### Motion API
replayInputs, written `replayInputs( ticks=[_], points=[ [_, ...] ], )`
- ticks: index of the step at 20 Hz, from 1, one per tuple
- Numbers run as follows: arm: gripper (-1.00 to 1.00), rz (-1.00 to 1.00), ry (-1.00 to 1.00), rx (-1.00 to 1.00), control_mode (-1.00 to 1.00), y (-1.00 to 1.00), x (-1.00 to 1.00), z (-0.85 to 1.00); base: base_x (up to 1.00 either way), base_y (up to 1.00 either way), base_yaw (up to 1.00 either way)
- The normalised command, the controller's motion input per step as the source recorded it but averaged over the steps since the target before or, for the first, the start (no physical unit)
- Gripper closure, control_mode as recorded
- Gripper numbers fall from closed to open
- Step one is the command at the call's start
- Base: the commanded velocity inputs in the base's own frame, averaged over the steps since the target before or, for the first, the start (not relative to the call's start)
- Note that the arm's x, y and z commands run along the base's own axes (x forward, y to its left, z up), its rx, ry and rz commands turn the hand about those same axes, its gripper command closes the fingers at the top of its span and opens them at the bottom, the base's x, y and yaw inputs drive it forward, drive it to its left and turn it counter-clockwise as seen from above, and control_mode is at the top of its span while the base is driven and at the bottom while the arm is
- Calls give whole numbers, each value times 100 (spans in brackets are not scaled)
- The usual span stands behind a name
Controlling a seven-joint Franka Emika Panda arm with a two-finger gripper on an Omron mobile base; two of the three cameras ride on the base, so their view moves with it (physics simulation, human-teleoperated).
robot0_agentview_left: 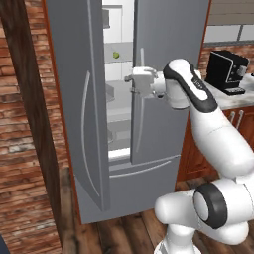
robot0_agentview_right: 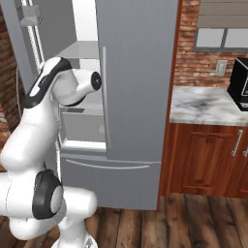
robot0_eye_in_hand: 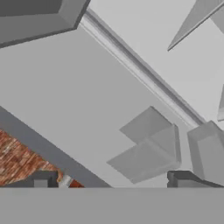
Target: There is a bowl on the dining counter. Grab a lemon wedge from the fridge and place it in the bowl. Then get the liquor bottle and glass cup from the cabinet and place them next to the bowl.
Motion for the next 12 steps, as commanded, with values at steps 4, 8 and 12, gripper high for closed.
replayInputs(
  ticks=[4, 8, 12],
  points=[
    [-100, -3, -19, -2, -100, -82, -54, 42, 0, 0, 0],
    [-100, -12, -9, -7, -100, -97, -8, 27, 0, 0, 0],
    [-100, -16, -1, -11, -100, -100, 1, 19, 0, 0, 0]
  ],
)
